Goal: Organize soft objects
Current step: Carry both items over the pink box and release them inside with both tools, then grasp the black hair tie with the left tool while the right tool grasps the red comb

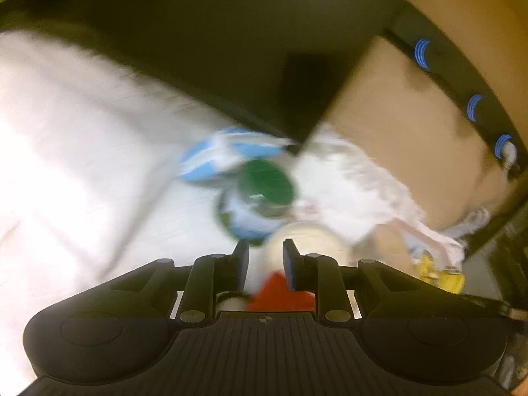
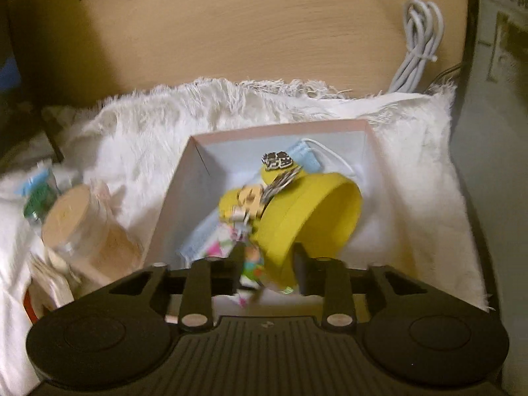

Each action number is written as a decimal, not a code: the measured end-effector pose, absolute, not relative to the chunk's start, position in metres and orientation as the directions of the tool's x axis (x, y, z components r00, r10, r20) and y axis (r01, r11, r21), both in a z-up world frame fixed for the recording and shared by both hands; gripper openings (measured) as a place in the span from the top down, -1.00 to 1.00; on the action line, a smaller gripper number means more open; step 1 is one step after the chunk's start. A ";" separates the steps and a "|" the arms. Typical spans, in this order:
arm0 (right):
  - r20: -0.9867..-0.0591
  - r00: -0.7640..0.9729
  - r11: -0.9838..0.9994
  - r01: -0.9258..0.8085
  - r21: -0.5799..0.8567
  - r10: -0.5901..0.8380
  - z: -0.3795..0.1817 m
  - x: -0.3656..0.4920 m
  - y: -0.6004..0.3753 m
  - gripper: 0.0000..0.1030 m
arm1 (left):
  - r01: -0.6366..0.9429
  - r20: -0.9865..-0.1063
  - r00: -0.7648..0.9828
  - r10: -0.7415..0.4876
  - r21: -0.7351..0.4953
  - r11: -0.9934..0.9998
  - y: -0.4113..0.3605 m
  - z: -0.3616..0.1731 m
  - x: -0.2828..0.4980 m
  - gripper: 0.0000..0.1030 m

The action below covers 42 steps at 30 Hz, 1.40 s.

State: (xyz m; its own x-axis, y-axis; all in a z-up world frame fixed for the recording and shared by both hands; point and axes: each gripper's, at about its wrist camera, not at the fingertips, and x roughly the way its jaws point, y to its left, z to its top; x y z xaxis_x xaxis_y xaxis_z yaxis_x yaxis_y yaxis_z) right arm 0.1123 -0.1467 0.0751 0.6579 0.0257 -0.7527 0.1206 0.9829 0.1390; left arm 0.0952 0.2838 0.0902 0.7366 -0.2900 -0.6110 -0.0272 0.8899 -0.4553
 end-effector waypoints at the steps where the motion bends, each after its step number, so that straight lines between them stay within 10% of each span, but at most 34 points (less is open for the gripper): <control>1: -0.749 0.663 0.984 0.129 0.126 0.008 0.078 0.107 -0.148 0.12 | -0.043 -0.615 0.737 -0.282 -0.458 0.888 0.291 0.086 0.093 0.52; 12: -0.667 0.742 0.994 0.111 0.023 -0.068 0.107 0.057 -0.111 -0.15 | -0.052 -0.633 0.726 -0.271 -0.443 0.895 0.309 0.065 0.078 0.52; 23: -0.705 0.697 0.979 -0.202 -0.018 0.131 0.083 0.044 -0.002 -0.16 | 0.181 -0.656 0.586 -0.476 -0.466 0.866 0.270 0.055 0.078 0.52; 37: -0.680 0.637 0.878 -0.479 0.018 0.361 0.070 0.079 0.109 -0.16 | 0.067 -0.705 0.619 -0.347 -0.392 0.918 0.306 0.056 0.071 0.52; 39: -0.695 0.616 0.878 -0.476 0.046 0.370 0.063 0.089 0.118 -0.04 | 0.074 -0.714 0.613 -0.340 -0.376 0.924 0.307 0.053 0.078 0.52; 42: -0.726 0.574 0.877 -0.472 0.086 0.379 0.058 0.093 0.117 0.80 | 0.089 -0.724 0.600 -0.342 -0.364 0.927 0.304 0.046 0.092 0.52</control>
